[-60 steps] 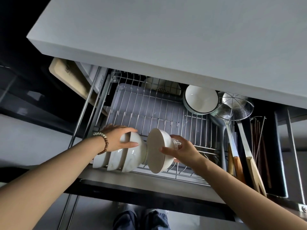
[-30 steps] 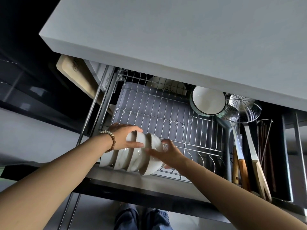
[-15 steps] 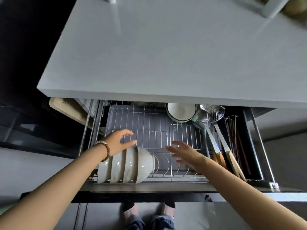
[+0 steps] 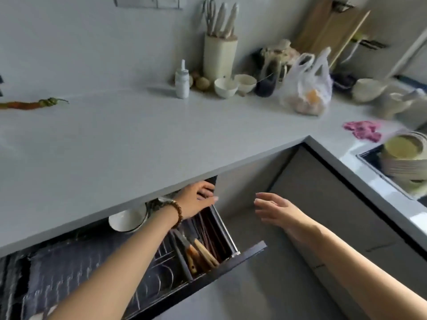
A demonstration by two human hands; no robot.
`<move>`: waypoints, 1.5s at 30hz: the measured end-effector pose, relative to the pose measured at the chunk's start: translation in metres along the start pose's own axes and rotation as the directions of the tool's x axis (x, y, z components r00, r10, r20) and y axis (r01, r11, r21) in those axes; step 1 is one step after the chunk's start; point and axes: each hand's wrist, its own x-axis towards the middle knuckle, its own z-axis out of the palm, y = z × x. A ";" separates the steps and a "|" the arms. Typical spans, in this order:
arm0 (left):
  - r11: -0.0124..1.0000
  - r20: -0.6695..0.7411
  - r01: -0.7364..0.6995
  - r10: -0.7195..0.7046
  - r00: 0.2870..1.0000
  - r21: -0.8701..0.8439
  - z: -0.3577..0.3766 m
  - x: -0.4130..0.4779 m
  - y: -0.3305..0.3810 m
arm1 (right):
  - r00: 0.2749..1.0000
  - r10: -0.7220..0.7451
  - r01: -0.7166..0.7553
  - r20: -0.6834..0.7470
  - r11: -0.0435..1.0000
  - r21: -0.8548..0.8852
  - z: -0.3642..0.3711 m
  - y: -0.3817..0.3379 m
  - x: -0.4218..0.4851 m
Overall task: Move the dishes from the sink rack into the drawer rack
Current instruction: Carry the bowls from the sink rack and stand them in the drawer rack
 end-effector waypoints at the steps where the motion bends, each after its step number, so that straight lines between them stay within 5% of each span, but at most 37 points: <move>1: 0.999 0.006 -0.025 0.025 1.000 -0.020 0.021 0.014 0.026 | 0.999 -0.014 0.014 -0.039 1.000 0.014 -0.031 -0.002 -0.008; 8: 0.977 0.117 -0.210 0.214 0.970 -0.049 0.158 0.094 0.183 | 0.945 -0.091 0.130 -0.313 0.986 0.104 -0.229 0.000 -0.053; 17: 0.950 0.317 -0.311 0.297 0.901 -0.008 0.261 0.224 0.289 | 0.857 -0.001 0.140 -0.515 0.963 0.230 -0.379 0.019 -0.030; 28: 0.995 0.446 -0.075 0.094 0.890 -0.060 0.381 0.368 0.371 | 0.766 0.076 0.118 -0.639 0.960 0.256 -0.556 0.035 0.034; 39: 0.991 0.413 0.126 -0.098 0.906 -0.043 0.503 0.482 0.392 | 0.752 -0.066 -0.006 -0.655 0.994 -0.106 -0.682 0.062 0.152; 45: 0.995 0.358 0.095 -0.095 0.929 0.017 0.531 0.520 0.393 | 0.688 -0.196 -0.084 -0.699 0.935 -0.346 -0.700 0.071 0.189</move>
